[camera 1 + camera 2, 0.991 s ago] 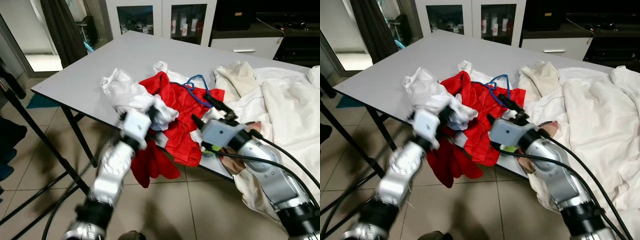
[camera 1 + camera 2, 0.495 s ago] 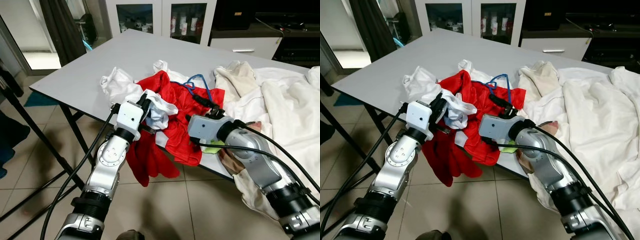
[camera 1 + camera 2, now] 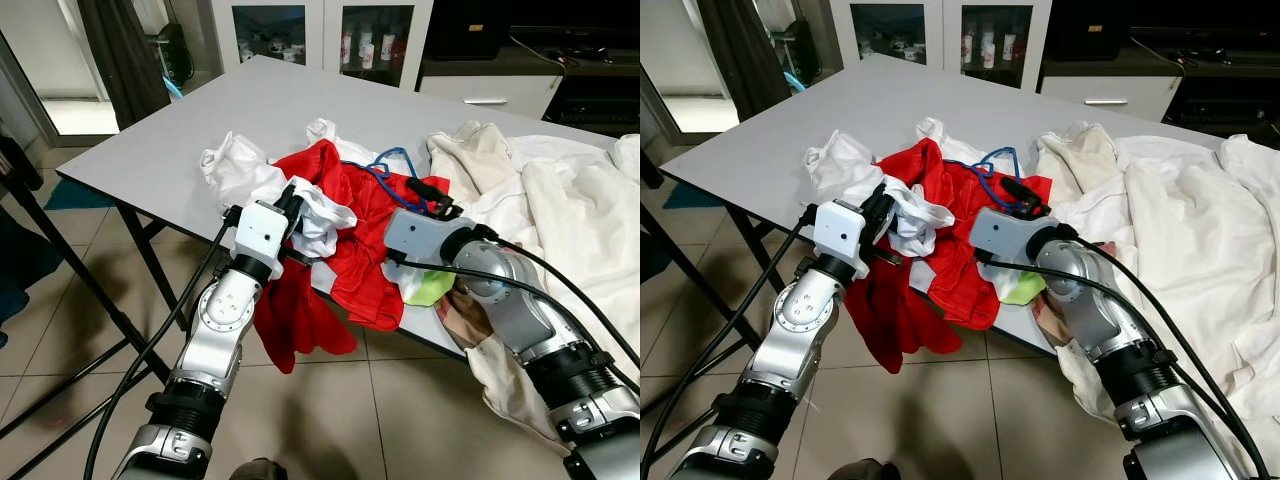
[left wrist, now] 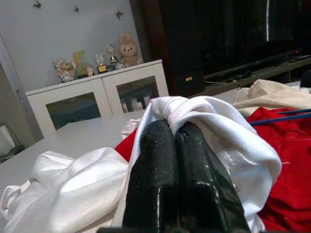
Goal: Hang hanger
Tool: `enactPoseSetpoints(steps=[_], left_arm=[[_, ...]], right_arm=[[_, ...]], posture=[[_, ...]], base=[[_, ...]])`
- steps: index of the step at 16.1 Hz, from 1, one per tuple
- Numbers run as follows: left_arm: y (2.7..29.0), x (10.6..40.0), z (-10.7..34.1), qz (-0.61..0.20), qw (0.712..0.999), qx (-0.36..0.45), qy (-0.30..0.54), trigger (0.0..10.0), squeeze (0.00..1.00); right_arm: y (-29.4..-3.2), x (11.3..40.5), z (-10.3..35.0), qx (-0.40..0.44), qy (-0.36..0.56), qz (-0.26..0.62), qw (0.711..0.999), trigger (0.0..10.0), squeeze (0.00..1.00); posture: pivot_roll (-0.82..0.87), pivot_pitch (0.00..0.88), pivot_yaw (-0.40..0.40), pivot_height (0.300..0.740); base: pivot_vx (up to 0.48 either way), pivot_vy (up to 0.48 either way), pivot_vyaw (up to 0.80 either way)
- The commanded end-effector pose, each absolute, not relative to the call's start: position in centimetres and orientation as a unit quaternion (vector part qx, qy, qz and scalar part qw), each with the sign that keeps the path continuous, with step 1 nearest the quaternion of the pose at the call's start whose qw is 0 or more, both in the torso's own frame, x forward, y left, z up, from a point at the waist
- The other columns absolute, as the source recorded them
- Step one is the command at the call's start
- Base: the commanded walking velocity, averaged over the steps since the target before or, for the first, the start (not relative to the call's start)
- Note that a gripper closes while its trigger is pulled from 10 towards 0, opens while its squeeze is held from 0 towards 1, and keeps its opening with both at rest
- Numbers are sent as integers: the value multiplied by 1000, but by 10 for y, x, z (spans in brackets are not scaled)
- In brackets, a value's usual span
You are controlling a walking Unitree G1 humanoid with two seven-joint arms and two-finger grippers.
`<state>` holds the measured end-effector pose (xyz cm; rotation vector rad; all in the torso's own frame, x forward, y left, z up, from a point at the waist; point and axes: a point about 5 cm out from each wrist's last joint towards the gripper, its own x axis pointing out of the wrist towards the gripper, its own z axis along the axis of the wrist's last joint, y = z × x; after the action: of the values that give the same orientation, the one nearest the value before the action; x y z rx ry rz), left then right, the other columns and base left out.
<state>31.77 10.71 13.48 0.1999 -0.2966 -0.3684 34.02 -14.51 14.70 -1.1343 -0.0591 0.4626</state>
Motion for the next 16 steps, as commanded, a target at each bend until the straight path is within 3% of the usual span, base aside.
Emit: enactPoseSetpoints(steps=[1,7,9,10,11,12,14,16], left_arm=[[106,317,135,-181,967,98,-151,10000,0],[106,318,136,-182,966,98,-152,10000,0],[105,318,137,-182,966,97,-153,10000,0],[104,318,136,-182,967,97,-152,10000,0],[104,318,136,-182,967,97,-152,10000,0],[104,318,135,-181,967,97,-151,10000,0],[104,317,135,-180,967,96,-150,10000,0],[103,317,135,-180,967,94,-151,10000,0]], right_arm=[[-149,344,149,-535,-12,213,818,10000,0],[-141,355,150,-544,-4,196,816,9843,0],[-139,360,152,-543,-2,186,819,9255,0],[-139,361,149,-546,7,188,816,8000,0],[-139,362,144,-548,18,190,814,5922,0],[-139,363,141,-549,24,190,813,5686,0],[-136,367,141,-547,30,182,817,7412,0],[-138,373,144,-537,34,163,827,7882,0]], posture=[[72,0,14,740],[72,0,15,740],[75,0,14,740],[75,0,13,740],[76,0,12,740],[77,0,11,740],[76,0,9,740],[77,0,6,740]], base=[[0,0,0],[0,0,0],[0,0,0],[0,0,0],[0,0,0],[0,0,0],[0,0,0],[0,0,0]])
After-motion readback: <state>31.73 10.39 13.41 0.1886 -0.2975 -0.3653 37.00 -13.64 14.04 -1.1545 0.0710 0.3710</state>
